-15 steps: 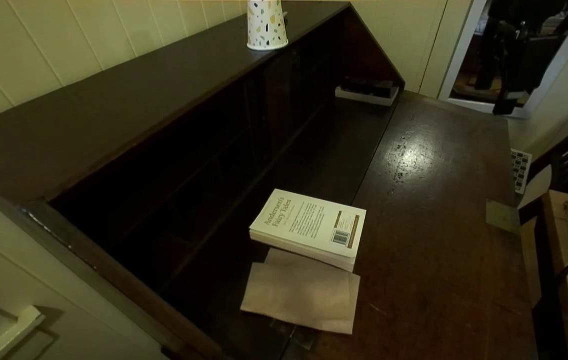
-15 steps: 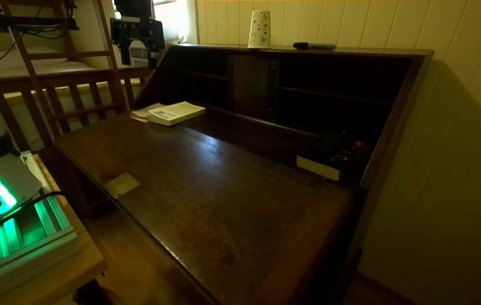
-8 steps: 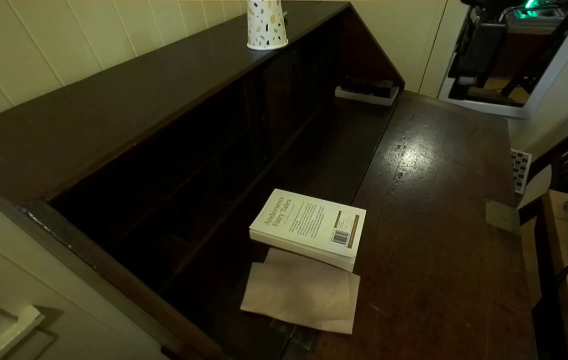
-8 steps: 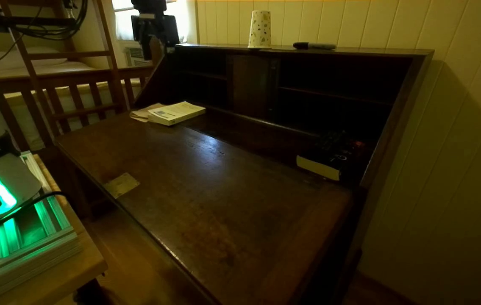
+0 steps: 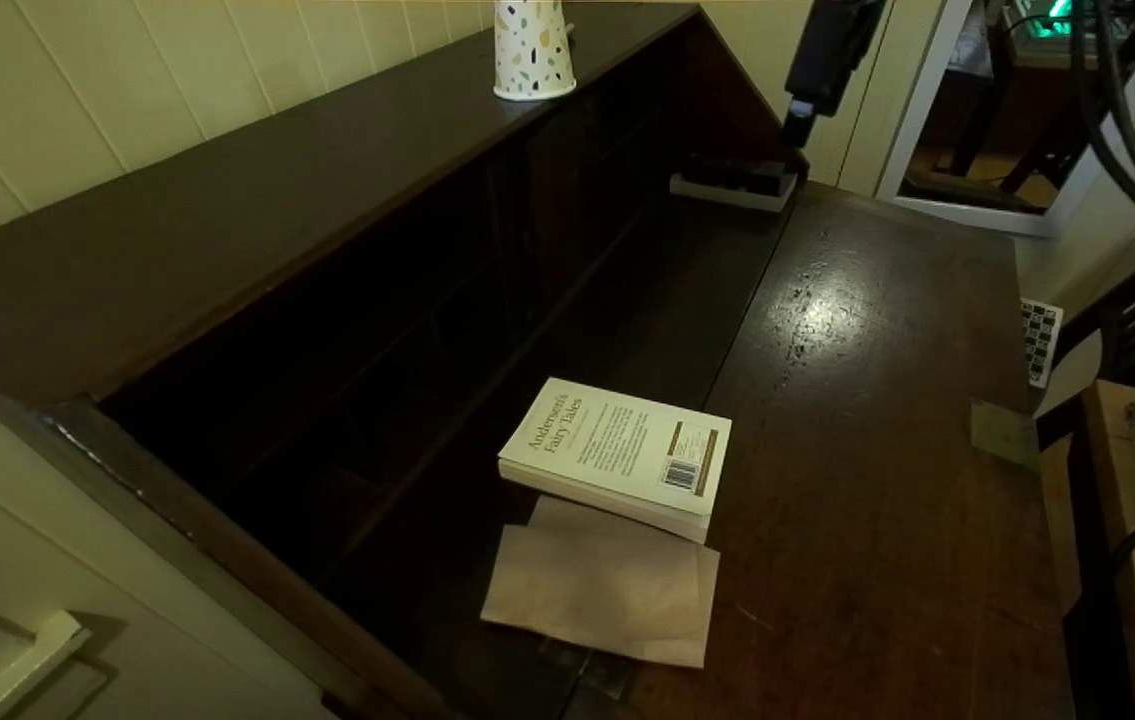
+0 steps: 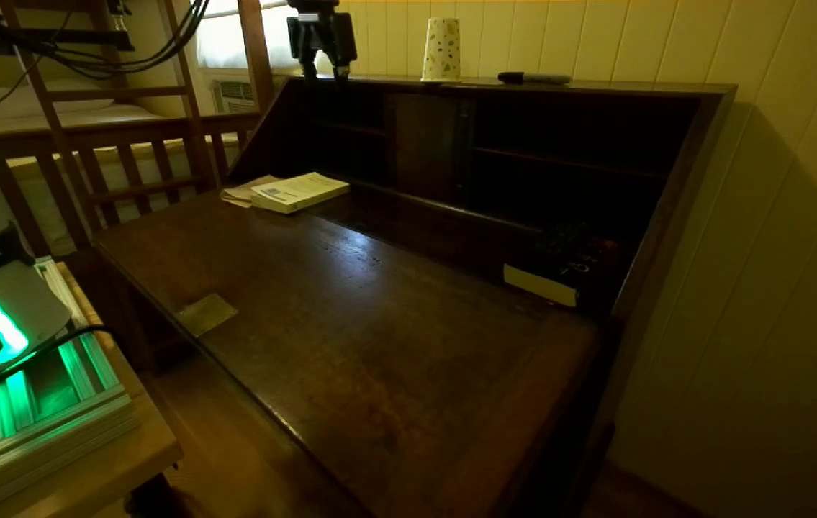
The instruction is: Put the black object on the cup
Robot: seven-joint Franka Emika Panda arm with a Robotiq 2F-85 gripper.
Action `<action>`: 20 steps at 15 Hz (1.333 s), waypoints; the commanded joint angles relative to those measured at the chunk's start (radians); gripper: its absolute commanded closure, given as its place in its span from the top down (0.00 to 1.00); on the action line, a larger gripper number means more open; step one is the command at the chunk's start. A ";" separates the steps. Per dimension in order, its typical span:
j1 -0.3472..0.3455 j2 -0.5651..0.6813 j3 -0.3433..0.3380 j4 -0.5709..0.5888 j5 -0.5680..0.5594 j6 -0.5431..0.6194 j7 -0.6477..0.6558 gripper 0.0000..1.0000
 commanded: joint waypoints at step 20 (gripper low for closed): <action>-0.114 0.299 -0.012 0.386 0.023 0.031 0.327 1.00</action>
